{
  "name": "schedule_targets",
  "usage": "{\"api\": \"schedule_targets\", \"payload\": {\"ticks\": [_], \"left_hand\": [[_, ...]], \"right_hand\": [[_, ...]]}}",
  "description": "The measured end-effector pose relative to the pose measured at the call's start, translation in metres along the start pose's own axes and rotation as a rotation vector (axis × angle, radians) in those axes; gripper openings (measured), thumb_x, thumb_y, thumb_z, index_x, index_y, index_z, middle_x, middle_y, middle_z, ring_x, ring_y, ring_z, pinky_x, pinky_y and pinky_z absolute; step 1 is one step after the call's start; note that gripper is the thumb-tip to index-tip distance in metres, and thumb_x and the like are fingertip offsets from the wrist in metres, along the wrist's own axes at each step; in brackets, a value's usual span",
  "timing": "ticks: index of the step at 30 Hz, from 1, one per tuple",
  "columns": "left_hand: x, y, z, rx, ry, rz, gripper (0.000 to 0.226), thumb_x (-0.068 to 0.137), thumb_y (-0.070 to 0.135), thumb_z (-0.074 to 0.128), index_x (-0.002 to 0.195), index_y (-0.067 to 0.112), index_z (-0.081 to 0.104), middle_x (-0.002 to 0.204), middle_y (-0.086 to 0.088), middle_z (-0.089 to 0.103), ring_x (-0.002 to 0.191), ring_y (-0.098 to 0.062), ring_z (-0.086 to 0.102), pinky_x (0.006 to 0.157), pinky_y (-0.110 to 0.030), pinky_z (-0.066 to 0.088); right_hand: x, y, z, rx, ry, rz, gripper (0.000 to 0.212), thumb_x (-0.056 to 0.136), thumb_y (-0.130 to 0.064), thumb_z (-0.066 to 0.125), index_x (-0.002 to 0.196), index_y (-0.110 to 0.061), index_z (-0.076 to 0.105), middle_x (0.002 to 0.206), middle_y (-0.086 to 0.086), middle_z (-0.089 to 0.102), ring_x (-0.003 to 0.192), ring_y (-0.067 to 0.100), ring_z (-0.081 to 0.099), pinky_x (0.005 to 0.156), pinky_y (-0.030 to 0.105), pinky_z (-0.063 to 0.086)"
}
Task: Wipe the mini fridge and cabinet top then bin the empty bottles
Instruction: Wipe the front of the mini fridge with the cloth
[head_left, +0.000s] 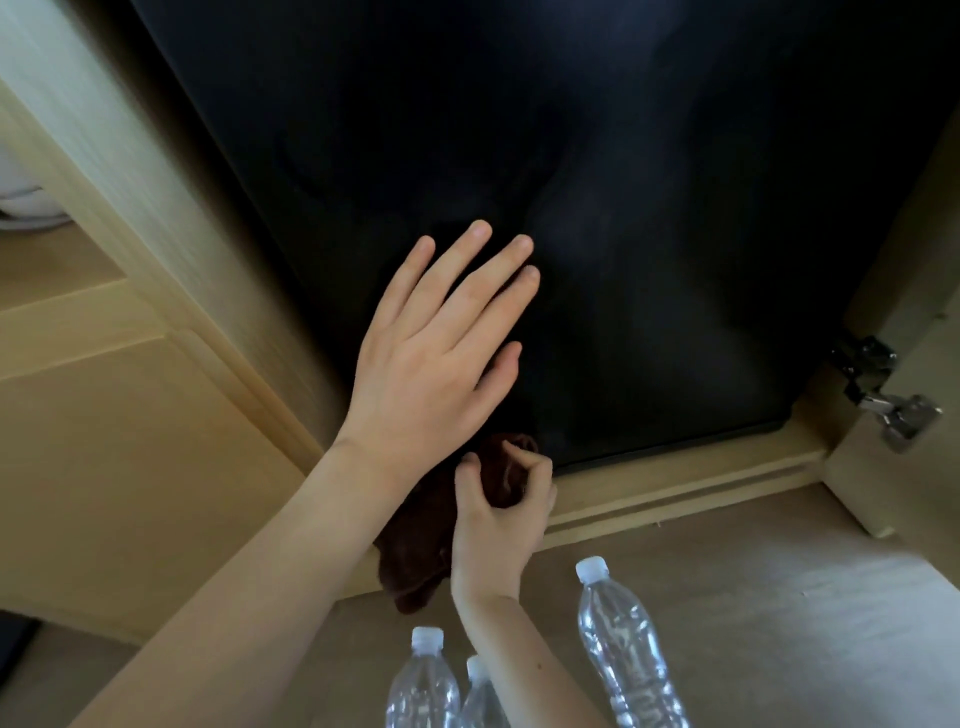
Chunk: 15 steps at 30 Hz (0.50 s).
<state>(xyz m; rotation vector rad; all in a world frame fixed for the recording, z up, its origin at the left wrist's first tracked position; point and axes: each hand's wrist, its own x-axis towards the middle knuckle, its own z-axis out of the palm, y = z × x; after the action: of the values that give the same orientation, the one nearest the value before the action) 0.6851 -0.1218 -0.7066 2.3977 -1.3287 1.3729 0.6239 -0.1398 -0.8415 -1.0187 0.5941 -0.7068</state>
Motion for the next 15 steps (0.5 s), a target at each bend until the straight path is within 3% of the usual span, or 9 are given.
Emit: {"api": "schedule_targets", "payload": {"ticks": [3, 6, 10, 15], "left_hand": [[-0.014, 0.017, -0.012, -0.068, -0.004, -0.127, 0.029, 0.094, 0.02, 0.064, 0.121, 0.008, 0.07, 0.122, -0.01, 0.069, 0.12, -0.027, 0.057, 0.105, -0.044, 0.046], [-0.027, 0.032, -0.035, -0.144, -0.112, -0.249, 0.027, 0.094, 0.024, 0.065, 0.115, 0.009, 0.072, 0.105, -0.008, 0.068, 0.102, -0.026, 0.06, 0.084, -0.039, 0.051], [-0.047, 0.052, -0.071, -0.216, -0.235, -0.404, 0.027, 0.092, 0.024, 0.066, 0.111, 0.007, 0.072, 0.1, -0.007, 0.067, 0.097, -0.026, 0.06, 0.079, -0.036, 0.05], [-0.041, 0.074, -0.156, -0.298, -0.508, -0.501, 0.034, 0.093, 0.032, 0.053, 0.111, 0.009, 0.071, 0.099, -0.004, 0.065, 0.094, -0.024, 0.06, 0.072, -0.037, 0.051]], "right_hand": [[-0.008, -0.021, -0.025, -0.055, -0.086, -0.013, 0.028, 0.08, -0.014, 0.08, 0.096, -0.032, 0.067, 0.11, 0.0, 0.06, 0.098, 0.004, 0.062, 0.077, 0.01, 0.049], [-0.017, -0.049, -0.049, -0.214, -0.177, -0.095, 0.03, 0.078, -0.013, 0.083, 0.102, -0.025, 0.069, 0.109, 0.007, 0.063, 0.099, 0.008, 0.063, 0.08, 0.011, 0.049], [-0.028, -0.097, -0.082, -0.445, -0.255, -0.208, 0.036, 0.077, -0.012, 0.083, 0.105, -0.028, 0.067, 0.109, 0.001, 0.058, 0.1, 0.003, 0.06, 0.083, 0.007, 0.045], [-0.049, -0.191, -0.106, -0.633, -0.32, -0.193, 0.034, 0.077, -0.017, 0.08, 0.107, -0.027, 0.067, 0.108, 0.002, 0.053, 0.101, 0.001, 0.057, 0.085, 0.005, 0.042]]}}
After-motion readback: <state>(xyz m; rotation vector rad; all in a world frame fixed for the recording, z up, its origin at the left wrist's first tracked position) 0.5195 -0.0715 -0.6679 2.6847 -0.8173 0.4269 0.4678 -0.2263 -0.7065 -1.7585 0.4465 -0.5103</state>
